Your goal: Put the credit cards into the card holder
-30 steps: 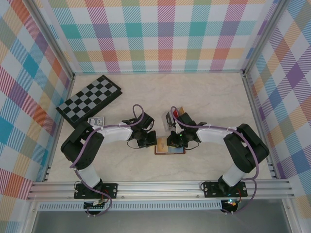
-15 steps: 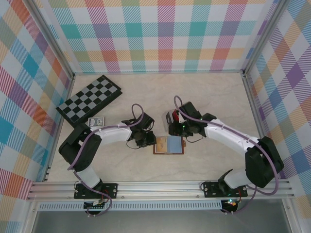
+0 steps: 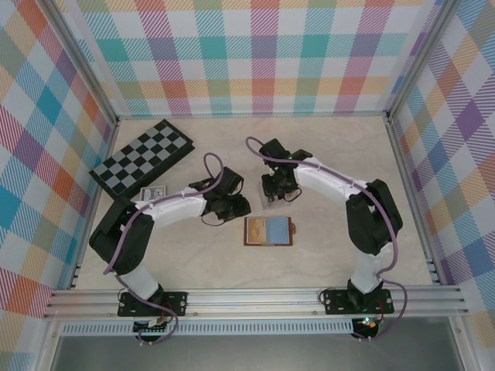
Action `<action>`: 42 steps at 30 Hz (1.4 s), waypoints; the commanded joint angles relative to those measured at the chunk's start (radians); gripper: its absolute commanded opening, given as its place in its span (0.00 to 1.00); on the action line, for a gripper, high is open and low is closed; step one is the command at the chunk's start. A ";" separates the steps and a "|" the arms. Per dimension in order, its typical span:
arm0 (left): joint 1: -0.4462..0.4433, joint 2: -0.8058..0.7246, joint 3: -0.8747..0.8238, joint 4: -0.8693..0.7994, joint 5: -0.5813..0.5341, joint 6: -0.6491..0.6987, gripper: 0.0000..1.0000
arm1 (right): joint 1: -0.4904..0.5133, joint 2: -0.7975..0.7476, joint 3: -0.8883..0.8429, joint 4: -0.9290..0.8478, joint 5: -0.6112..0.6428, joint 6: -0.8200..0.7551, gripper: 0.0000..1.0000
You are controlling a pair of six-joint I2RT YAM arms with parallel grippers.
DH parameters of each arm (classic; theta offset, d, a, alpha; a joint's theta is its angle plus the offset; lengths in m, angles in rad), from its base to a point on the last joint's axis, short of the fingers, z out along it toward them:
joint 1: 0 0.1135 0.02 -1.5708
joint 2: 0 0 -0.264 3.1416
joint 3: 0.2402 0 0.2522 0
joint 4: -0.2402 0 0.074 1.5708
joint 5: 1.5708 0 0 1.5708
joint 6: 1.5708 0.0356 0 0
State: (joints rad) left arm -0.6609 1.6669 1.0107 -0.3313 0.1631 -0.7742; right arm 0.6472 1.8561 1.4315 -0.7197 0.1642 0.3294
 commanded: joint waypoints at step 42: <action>0.065 -0.119 -0.121 0.104 -0.076 -0.114 0.33 | 0.091 0.132 0.146 -0.090 0.416 -0.136 0.25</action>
State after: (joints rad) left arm -0.6041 1.5543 0.8997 -0.2394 0.0872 -0.8753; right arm 0.7361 2.0281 1.5814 -0.7807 0.5575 0.1997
